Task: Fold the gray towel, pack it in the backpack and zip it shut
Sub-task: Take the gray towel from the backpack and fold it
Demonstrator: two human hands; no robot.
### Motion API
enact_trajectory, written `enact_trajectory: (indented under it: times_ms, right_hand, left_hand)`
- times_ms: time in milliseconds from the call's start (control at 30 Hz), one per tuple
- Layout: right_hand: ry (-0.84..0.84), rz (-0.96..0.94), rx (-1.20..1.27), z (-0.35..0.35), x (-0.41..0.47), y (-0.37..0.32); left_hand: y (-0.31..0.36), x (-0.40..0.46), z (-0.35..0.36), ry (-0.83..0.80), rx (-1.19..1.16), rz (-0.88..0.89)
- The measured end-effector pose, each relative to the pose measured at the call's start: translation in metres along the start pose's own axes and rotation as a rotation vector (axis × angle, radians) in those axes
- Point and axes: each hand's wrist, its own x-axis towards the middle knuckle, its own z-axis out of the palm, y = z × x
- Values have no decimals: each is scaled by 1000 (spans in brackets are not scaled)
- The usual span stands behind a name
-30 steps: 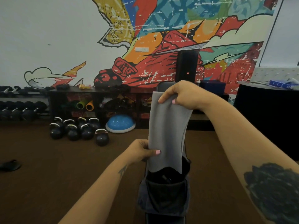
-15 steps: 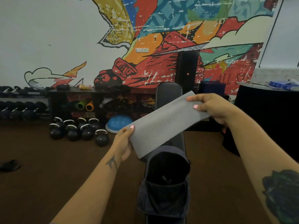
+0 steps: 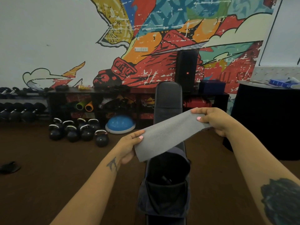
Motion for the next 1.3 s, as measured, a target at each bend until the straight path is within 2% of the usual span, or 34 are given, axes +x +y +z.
enact_trajectory:
  times_ms: [133, 367, 533, 633, 733, 933, 1033, 1167, 1300]
  right_hand:
    - [-12, -21, -217, 1, 2, 14]
    - [5, -67, -674, 21, 10, 25]
    - [32, -215, -901, 42, 2, 19]
    - [38, -302, -938, 55, -5, 10]
    - [3, -354, -926, 71, -13, 2]
    - [-74, -428, -813, 92, -27, -7]
    - [-66, -425, -739, 93, -30, -11]
    - [-171, -396, -578, 93, -33, -12]
    - [-309, -301, -271, 88, -35, -12]
  left_hand:
    - [4, -3, 2, 21, 247, 6]
    - [17, 2, 24, 124, 538, 86]
    - [24, 9, 38, 180, 637, 74]
    - [28, 9, 50, 163, 547, 29]
    - [31, 8, 62, 113, 373, 20]
    - [34, 10, 78, -28, 169, 48]
    - [38, 1, 84, -32, 113, 81]
    - [34, 8, 78, -83, 1, -16]
    - [35, 14, 74, 69, -35, -59]
